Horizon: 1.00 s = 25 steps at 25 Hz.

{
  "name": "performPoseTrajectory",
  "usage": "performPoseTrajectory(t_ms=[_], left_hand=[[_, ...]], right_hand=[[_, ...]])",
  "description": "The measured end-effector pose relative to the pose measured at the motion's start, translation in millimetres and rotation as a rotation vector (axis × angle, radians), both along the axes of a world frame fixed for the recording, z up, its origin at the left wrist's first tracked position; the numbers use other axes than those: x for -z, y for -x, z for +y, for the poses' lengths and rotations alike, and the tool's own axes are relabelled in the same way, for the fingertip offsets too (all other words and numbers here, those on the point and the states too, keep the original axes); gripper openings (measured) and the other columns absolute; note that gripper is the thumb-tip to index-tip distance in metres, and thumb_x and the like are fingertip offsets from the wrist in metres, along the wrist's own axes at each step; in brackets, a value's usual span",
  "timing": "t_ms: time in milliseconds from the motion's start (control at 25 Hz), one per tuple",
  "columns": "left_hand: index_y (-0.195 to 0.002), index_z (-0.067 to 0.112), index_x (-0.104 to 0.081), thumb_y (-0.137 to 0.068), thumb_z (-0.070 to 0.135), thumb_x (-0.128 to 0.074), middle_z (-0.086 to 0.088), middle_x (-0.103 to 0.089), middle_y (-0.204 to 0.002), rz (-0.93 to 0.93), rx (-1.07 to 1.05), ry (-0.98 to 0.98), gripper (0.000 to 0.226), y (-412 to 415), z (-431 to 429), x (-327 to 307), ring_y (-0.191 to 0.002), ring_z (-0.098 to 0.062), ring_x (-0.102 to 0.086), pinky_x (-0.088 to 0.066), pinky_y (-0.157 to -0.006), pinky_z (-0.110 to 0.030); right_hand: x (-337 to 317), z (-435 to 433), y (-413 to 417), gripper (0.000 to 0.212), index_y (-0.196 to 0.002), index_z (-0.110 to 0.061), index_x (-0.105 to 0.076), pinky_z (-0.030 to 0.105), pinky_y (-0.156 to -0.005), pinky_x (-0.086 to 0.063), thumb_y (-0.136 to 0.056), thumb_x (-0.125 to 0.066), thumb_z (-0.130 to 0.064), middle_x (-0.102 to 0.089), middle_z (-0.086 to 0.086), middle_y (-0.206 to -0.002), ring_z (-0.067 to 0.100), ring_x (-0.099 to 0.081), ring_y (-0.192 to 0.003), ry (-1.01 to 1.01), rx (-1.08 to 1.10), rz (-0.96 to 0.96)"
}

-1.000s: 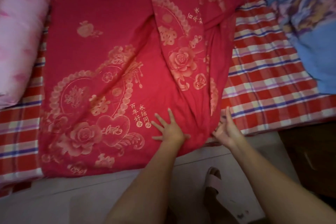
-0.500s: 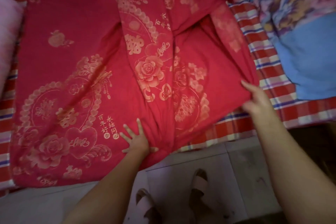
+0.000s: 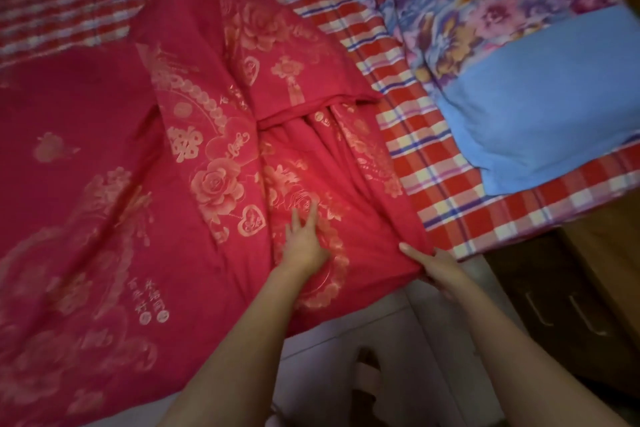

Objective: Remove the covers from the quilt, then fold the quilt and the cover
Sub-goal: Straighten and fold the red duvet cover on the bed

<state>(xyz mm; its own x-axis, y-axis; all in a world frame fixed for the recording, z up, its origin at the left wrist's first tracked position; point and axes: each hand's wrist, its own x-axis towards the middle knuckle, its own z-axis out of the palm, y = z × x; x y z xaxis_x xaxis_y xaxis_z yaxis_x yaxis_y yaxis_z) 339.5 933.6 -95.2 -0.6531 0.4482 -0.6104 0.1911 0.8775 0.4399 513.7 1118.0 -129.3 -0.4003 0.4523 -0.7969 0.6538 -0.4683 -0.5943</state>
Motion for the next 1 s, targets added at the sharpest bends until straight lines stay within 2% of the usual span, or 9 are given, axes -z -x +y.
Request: performPoseTrajectory(t_ms=[80, 200, 280, 360, 480, 640, 760, 880, 1000], left_hand=[[-0.148, 0.039, 0.007, -0.079, 0.027, -0.073, -0.014, 0.017, -0.156, -0.227, 0.261, 0.179, 0.107, -6, 25, 15, -0.141, -0.047, 0.008, -0.013, -0.116, -0.055], [-0.150, 0.031, -0.017, -0.087, 0.039, -0.062, -0.004, 0.007, -0.159, -0.275, 0.543, 0.388, 0.078, -3, 29, 30, -0.136, -0.050, 0.020, 0.007, -0.112, -0.059], [-0.146, 0.028, -0.032, -0.090, 0.034, -0.058, -0.002, -0.013, -0.158, -0.274, 0.539, 0.335, 0.063, 6, 31, 17, -0.143, -0.042, -0.007, -0.004, -0.116, -0.052], [-0.142, 0.022, -0.040, -0.091, 0.030, -0.058, -0.006, -0.039, -0.147, -0.311, 0.506, 0.325, 0.055, 22, 37, 3, -0.133, -0.030, -0.039, -0.031, -0.111, -0.039], [-0.127, 0.008, -0.057, -0.094, 0.027, -0.052, -0.011, -0.055, -0.132, -0.235, 0.584, 0.330, 0.039, 40, 59, -12, -0.119, -0.026, -0.053, -0.041, -0.100, -0.032], [-0.124, 0.012, -0.052, -0.085, 0.026, -0.062, -0.009, -0.054, -0.125, 0.386, 0.109, -0.020, 0.043, 107, 117, -27, -0.115, -0.028, -0.053, -0.043, -0.093, -0.037], [-0.146, 0.019, -0.025, -0.080, 0.029, -0.069, -0.014, -0.025, -0.148, 0.620, 0.175, -0.072, 0.080, 169, 168, -34, -0.137, -0.034, -0.026, -0.026, -0.111, -0.044], [-0.151, 0.022, -0.001, -0.082, 0.029, -0.068, -0.020, 0.000, -0.155, 0.413, 0.088, 0.149, 0.097, 224, 185, -7, -0.142, -0.041, -0.010, -0.017, -0.112, -0.056], [-0.138, 0.006, -0.040, -0.091, 0.019, -0.052, -0.024, -0.043, -0.136, 0.169, -0.250, 0.002, 0.050, 264, 176, 19, -0.122, -0.037, -0.048, -0.038, -0.100, -0.041]], right_hand=[[-9, 17, 13, 0.037, -0.108, -0.013, -0.066, 0.030, -0.069, -0.055, -0.089, -0.058, -0.043, -0.072, 0.007, -0.099, 0.020, -0.069, -0.084, 0.130, 0.093, 0.132], [-19, 44, 49, 0.035, -0.106, -0.014, -0.064, 0.031, -0.074, -0.052, -0.098, -0.040, -0.039, -0.072, 0.005, -0.092, 0.019, -0.066, -0.086, 0.298, 0.219, 0.241], [-27, 57, 75, 0.028, -0.092, -0.012, -0.063, 0.025, -0.063, -0.050, -0.097, -0.046, -0.033, -0.069, -0.001, -0.069, 0.013, -0.063, -0.068, 0.266, 0.213, 0.185], [-33, 62, 95, 0.021, -0.080, -0.014, -0.061, 0.021, -0.055, -0.044, -0.094, -0.052, -0.027, -0.063, -0.004, -0.057, 0.011, -0.057, -0.058, 0.191, 0.164, 0.097], [-34, 70, 116, 0.022, -0.076, -0.016, -0.060, 0.024, -0.059, -0.039, -0.093, -0.055, -0.027, -0.062, -0.008, -0.048, 0.013, -0.052, -0.060, 0.191, 0.082, 0.036], [-30, 92, 150, 0.018, -0.080, -0.014, -0.060, 0.022, -0.052, -0.036, -0.095, -0.051, -0.020, -0.056, -0.005, -0.051, 0.009, -0.047, -0.053, 0.143, 0.011, -0.047], [-22, 116, 198, 0.024, -0.114, -0.014, -0.062, 0.021, -0.055, -0.036, -0.095, -0.047, -0.014, -0.054, -0.006, -0.065, 0.007, -0.046, -0.059, 0.096, 0.037, -0.030], [-26, 133, 247, 0.023, -0.115, -0.020, -0.054, 0.019, -0.048, -0.036, -0.096, -0.049, -0.009, -0.060, -0.006, -0.069, 0.005, -0.051, -0.052, 0.119, -0.026, 0.007], [-27, 144, 294, 0.026, -0.112, -0.011, -0.054, 0.026, -0.059, -0.052, -0.087, -0.062, -0.006, -0.065, 0.005, -0.091, 0.017, -0.062, -0.069, 0.174, -0.039, 0.068]])
